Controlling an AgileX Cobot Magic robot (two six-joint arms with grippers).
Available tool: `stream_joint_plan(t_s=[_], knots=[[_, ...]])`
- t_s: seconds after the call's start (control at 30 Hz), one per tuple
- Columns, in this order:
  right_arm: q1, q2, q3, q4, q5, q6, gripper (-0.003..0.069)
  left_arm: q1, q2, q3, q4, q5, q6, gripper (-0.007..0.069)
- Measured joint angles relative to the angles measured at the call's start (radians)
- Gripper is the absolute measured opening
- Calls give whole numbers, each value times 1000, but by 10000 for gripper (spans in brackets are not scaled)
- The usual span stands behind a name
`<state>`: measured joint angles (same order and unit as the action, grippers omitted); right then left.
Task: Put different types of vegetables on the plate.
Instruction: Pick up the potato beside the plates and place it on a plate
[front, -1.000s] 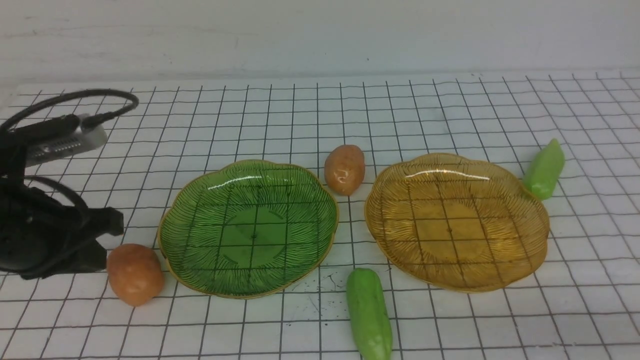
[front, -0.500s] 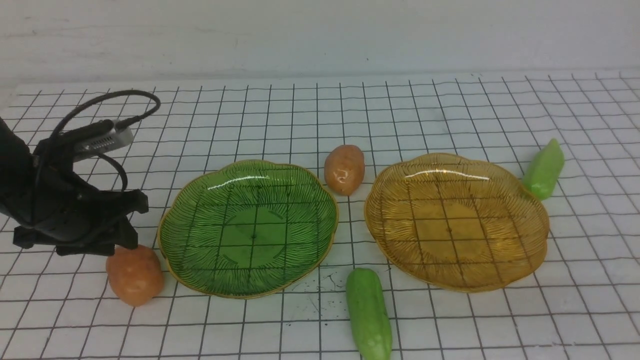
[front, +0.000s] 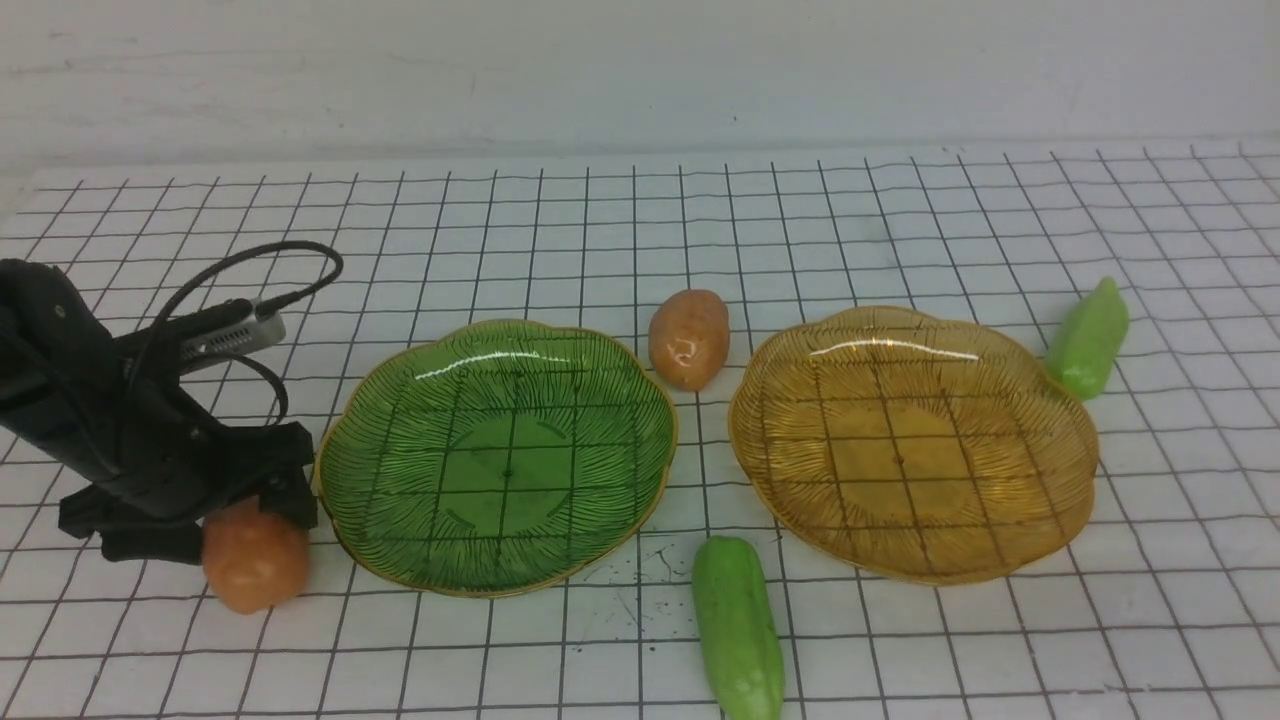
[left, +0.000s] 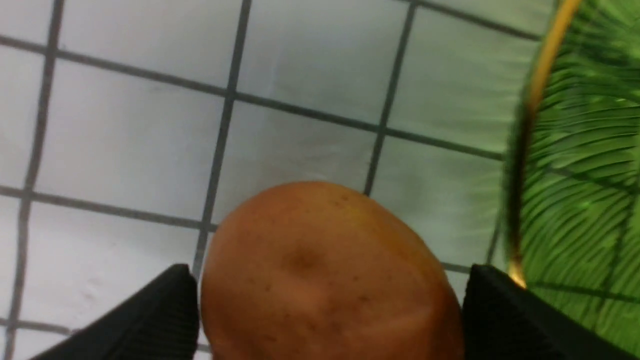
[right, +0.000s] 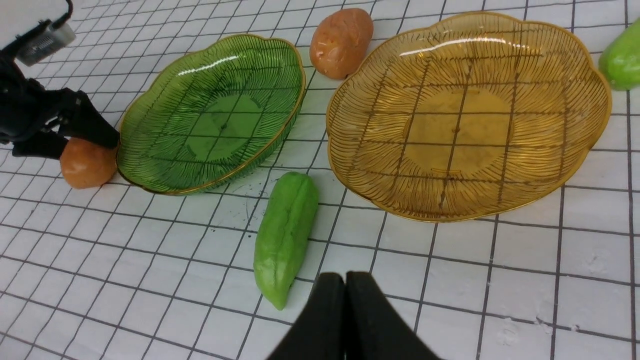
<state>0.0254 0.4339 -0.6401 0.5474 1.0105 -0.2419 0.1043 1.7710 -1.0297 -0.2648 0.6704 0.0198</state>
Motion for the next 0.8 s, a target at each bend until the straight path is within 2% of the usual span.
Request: stream_joint_plan(t_s=[0.07, 0.2, 0.3, 0.47, 0.6, 0.8], knots=[[0, 0, 0, -1, -2, 0, -14, 0, -1, -7, 19, 12, 0, 544], [0, 4, 0, -17, -1, 20, -14, 0, -26, -63, 76, 99, 0, 545], [0, 28, 0, -39, 4, 50, -14, -7, -50, -127, 74, 154, 4, 545], [0, 119, -1, -57, 30, 75, -14, -125, -110, -295, 4, 235, 104, 545], [0, 165, -1, -50, 10, 75, -14, -361, -75, -429, -117, 233, 153, 545], [0, 170, -1, -41, -8, 67, -14, -646, 134, -632, -126, 191, 159, 545]])
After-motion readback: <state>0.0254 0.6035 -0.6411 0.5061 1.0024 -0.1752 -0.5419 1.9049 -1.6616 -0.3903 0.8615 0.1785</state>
